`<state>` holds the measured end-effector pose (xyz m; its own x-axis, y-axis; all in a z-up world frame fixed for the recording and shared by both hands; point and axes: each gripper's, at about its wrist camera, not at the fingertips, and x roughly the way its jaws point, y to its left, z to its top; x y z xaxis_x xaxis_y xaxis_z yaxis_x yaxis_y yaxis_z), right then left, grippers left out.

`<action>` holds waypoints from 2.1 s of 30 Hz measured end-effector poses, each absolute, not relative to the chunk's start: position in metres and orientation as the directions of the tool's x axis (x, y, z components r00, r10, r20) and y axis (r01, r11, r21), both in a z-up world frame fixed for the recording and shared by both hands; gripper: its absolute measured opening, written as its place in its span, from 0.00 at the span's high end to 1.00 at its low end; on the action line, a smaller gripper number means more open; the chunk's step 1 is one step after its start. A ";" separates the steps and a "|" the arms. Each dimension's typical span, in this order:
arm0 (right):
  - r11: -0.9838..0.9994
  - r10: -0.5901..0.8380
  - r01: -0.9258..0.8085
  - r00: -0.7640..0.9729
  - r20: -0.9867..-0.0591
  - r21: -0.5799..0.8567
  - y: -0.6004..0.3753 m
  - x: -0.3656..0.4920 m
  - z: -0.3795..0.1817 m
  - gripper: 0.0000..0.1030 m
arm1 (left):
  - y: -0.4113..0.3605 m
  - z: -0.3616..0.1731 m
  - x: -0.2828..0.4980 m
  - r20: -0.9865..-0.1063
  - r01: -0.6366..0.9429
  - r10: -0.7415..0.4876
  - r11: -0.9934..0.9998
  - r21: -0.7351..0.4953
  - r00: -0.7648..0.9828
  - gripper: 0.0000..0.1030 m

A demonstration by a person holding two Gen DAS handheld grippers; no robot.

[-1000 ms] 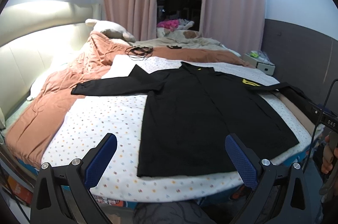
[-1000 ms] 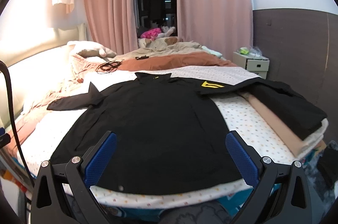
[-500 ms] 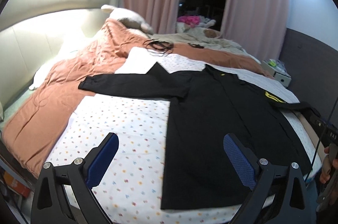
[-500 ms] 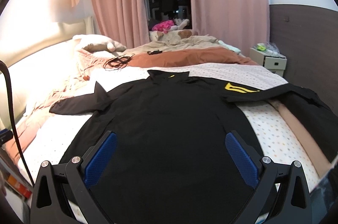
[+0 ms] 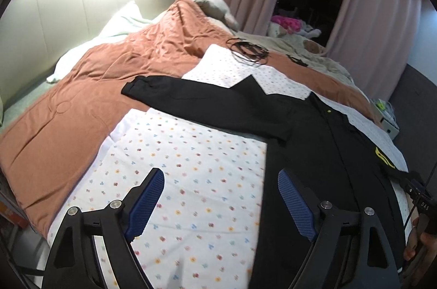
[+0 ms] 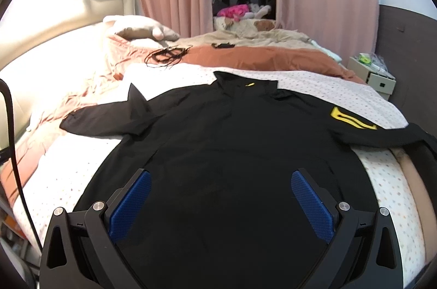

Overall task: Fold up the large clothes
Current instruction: 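Move the left tool toward the black jacket's sleeve and open it, then grasp the jacket sleeve cuff with the left tool and lift it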

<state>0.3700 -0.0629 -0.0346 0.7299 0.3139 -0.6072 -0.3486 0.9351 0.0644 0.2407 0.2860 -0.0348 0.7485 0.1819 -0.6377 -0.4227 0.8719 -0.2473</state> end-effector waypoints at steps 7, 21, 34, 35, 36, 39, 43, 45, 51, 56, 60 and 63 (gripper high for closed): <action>0.923 0.337 -0.375 0.692 -0.638 0.080 -0.024 0.413 -0.049 0.03 | 0.335 -0.052 0.271 -0.664 -0.474 0.199 0.841 -0.262 0.720 0.21; 0.915 0.332 -0.398 0.650 -0.683 0.066 0.053 0.482 -0.074 0.12 | 0.461 -0.085 0.331 -0.710 -0.577 0.194 0.739 -0.348 0.677 0.25; 0.909 0.373 -0.392 0.608 -0.701 0.143 0.109 0.534 -0.099 0.29 | 0.554 -0.150 0.399 -0.756 -0.640 0.122 0.627 -0.444 0.643 0.45; 0.908 0.378 -0.391 0.602 -0.704 0.153 0.113 0.537 -0.101 0.32 | 0.559 -0.154 0.403 -0.761 -0.648 0.121 0.618 -0.445 0.638 0.46; 0.906 0.383 -0.390 0.594 -0.708 0.164 0.116 0.540 -0.103 0.33 | 0.563 -0.159 0.407 -0.764 -0.655 0.119 0.607 -0.449 0.634 0.46; 0.902 0.398 -0.384 0.567 -0.721 0.196 0.124 0.549 -0.111 0.42 | 0.573 -0.171 0.417 -0.766 -0.661 0.106 0.588 -0.465 0.634 0.48; 0.892 0.430 -0.369 0.514 -0.742 0.262 0.131 0.561 -0.124 0.48 | 0.583 -0.187 0.429 -0.751 -0.657 0.098 0.566 -0.498 0.653 0.65; 0.888 0.441 -0.362 0.488 -0.753 0.285 0.134 0.566 -0.131 0.55 | 0.586 -0.188 0.432 -0.762 -0.674 0.116 0.564 -0.477 0.637 0.91; 0.867 0.479 -0.364 0.417 -0.773 0.341 0.150 0.578 -0.158 0.79 | 0.574 -0.143 0.424 -0.684 -0.598 0.133 0.621 -0.506 0.717 1.00; 0.854 0.481 -0.393 0.349 -0.804 0.340 0.162 0.583 -0.177 0.79 | 0.553 -0.079 0.410 -0.601 -0.508 0.131 0.690 -0.516 0.789 1.00; 0.846 0.507 -0.372 0.339 -0.793 0.381 0.143 0.571 -0.164 0.79 | 0.530 -0.026 0.409 -0.543 -0.438 0.117 0.741 -0.510 0.832 1.00; 0.845 0.512 -0.364 0.346 -0.786 0.391 0.121 0.556 -0.152 0.79 | 0.505 0.012 0.413 -0.499 -0.377 0.088 0.771 -0.514 0.862 1.00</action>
<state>0.5561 0.1209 -0.1515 0.3463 0.5123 -0.7859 -0.3641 0.8454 0.3907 0.4130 0.5054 0.0119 0.8618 0.0885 -0.4994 -0.3769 0.7707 -0.5138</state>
